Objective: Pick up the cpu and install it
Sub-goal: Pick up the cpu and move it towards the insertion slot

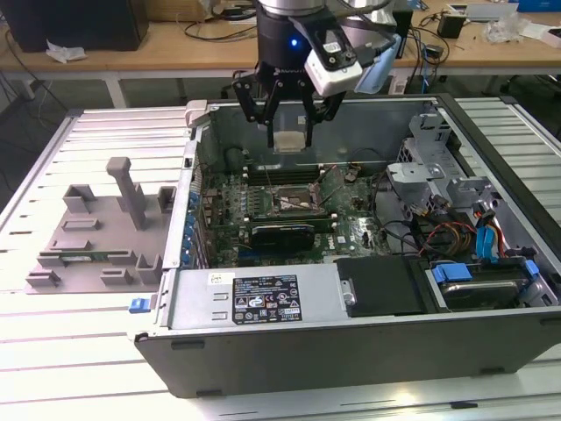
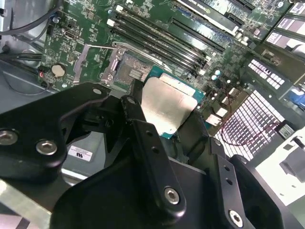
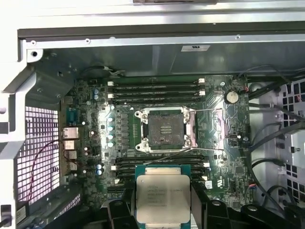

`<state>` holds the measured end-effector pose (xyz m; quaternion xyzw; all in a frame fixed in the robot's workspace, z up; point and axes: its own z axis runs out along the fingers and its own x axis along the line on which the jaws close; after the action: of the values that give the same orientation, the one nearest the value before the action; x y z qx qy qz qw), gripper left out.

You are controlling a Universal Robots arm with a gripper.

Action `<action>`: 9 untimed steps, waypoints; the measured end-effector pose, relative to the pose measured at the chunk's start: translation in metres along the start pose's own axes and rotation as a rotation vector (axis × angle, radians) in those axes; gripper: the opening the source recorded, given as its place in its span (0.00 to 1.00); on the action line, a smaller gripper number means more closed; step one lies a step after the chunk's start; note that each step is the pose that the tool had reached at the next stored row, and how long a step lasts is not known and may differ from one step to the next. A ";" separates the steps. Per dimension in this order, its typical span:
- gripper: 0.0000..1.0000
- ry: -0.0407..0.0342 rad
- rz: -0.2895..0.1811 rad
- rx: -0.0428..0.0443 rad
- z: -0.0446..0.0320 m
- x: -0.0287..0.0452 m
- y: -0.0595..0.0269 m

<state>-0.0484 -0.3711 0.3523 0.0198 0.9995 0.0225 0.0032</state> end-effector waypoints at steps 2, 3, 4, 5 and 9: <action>0.54 0.0001 0.000 0.0001 0.0041 0.0000 -0.0002; 0.54 0.0001 0.000 0.0001 0.0068 0.0000 -0.0003; 0.54 0.0002 0.000 0.0002 0.0086 0.0000 -0.0004; 0.54 0.0002 0.000 0.0001 0.0126 0.0001 -0.0006; 0.54 0.0003 0.000 0.0001 0.0222 0.0001 -0.0009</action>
<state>-0.0483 -0.3710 0.3300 0.0198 0.9995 0.0225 0.0030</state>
